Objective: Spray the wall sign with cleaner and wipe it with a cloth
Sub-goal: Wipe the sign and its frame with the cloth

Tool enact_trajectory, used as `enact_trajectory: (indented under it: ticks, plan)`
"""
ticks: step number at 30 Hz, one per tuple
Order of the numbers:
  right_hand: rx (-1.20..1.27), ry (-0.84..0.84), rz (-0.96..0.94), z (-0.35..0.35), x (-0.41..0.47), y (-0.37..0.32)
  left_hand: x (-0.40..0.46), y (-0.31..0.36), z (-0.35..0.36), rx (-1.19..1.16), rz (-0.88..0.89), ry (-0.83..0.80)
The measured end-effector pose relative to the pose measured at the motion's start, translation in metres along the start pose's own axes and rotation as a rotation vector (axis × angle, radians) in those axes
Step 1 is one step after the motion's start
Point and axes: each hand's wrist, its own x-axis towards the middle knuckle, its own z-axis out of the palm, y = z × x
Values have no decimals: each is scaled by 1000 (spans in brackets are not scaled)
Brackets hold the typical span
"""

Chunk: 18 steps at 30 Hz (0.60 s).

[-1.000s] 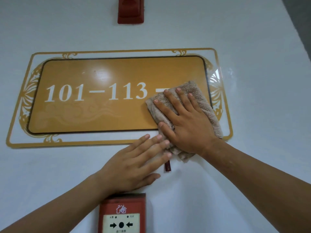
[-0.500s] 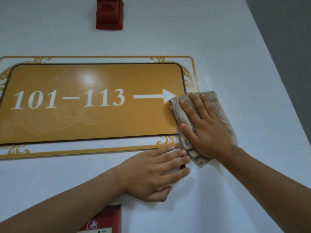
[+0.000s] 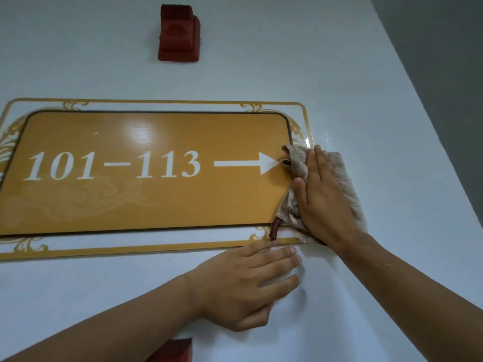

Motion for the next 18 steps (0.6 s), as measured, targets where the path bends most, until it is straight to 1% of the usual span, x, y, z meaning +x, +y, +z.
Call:
enact_trajectory:
  ticks: [7,13,18]
  plan:
    - [23,31,-7,2,31,1,3,-5,-3,-44,-3,54]
    - [18,36,-42,-5,84,-1,6,-25,-11,-52,-59,145]
    - [27,41,-53,-9,118,-4,-2,-52,-21,-2,-125,128]
